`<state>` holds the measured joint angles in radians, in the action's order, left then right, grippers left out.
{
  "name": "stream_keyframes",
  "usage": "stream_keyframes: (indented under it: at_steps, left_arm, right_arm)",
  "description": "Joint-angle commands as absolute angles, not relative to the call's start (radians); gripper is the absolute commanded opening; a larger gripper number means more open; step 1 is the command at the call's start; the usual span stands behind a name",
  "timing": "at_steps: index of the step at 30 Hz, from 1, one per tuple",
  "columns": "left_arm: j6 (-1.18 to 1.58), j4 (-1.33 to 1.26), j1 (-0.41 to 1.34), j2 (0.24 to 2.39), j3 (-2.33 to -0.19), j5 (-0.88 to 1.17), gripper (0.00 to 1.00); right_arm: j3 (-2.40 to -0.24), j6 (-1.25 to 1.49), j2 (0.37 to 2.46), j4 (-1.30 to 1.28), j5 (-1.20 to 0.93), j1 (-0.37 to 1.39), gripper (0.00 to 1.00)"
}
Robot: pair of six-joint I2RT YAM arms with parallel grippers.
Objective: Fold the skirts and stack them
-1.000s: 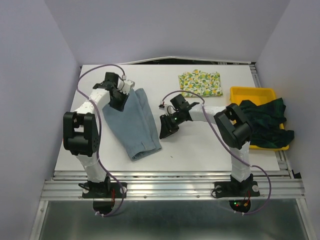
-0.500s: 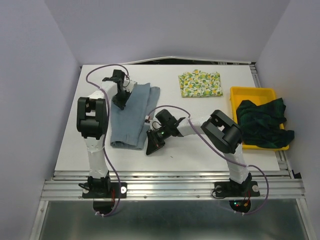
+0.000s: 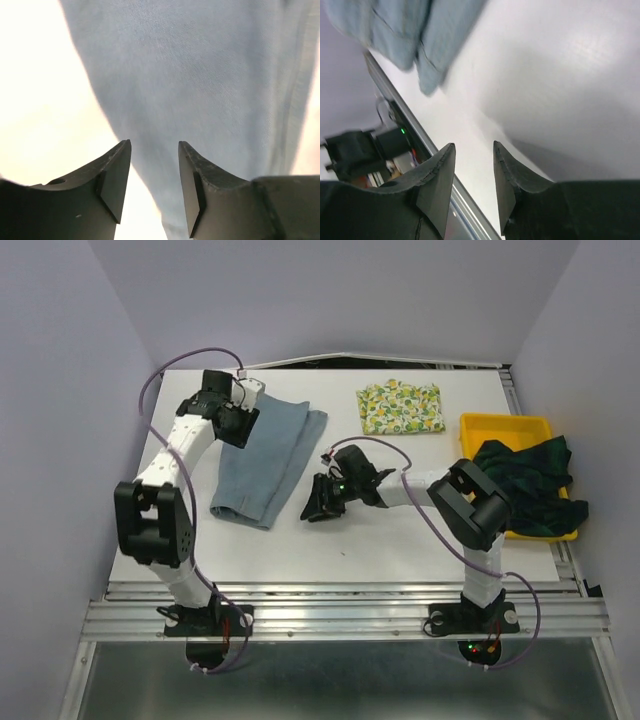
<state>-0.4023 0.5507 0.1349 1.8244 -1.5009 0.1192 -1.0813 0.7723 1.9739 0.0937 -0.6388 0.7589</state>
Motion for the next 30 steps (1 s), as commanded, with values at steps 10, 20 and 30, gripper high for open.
stream_keyframes:
  at_steps: [10,20,30]
  left_arm:
    - [-0.322,0.543,0.334,1.459,-1.062,0.222,0.47]
    - [-0.285,0.489,0.385,1.523,-1.009,0.156,0.45]
    - [-0.282,0.48,0.387,1.588,-1.006,0.106,0.45]
  right_arm:
    - [-1.141,1.111,2.126,0.446,-0.459,0.772,0.42]
    - [-1.163,1.201,2.229,0.469,-0.348,0.801,0.37]
    - [-1.178,1.22,2.275,0.453,-0.322,0.81,0.21]
